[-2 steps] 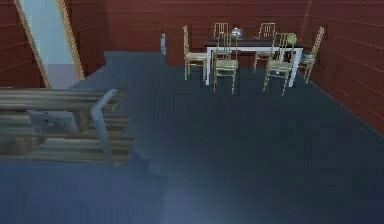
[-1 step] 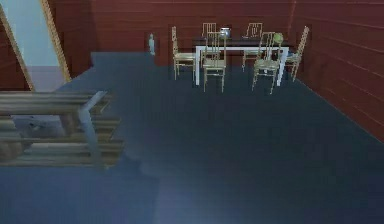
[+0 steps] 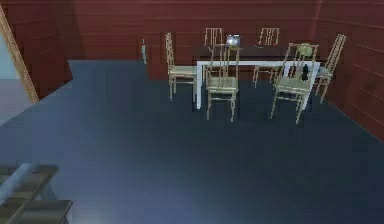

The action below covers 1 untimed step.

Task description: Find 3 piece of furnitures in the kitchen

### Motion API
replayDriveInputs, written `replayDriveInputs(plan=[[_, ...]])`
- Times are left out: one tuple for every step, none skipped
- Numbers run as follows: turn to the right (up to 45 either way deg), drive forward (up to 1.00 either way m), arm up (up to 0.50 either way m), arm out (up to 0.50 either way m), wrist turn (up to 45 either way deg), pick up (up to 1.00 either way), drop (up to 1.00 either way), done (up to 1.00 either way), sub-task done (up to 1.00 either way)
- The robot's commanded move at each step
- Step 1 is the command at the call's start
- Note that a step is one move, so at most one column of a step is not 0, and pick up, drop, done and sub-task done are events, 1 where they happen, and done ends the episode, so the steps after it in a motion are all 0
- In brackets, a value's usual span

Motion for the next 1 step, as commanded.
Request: replayDriveInputs(plan=[[0.0, 1.00, 0.00, 0.00, 0.0, 0.00, 0.00, 0.00, 0.00]])
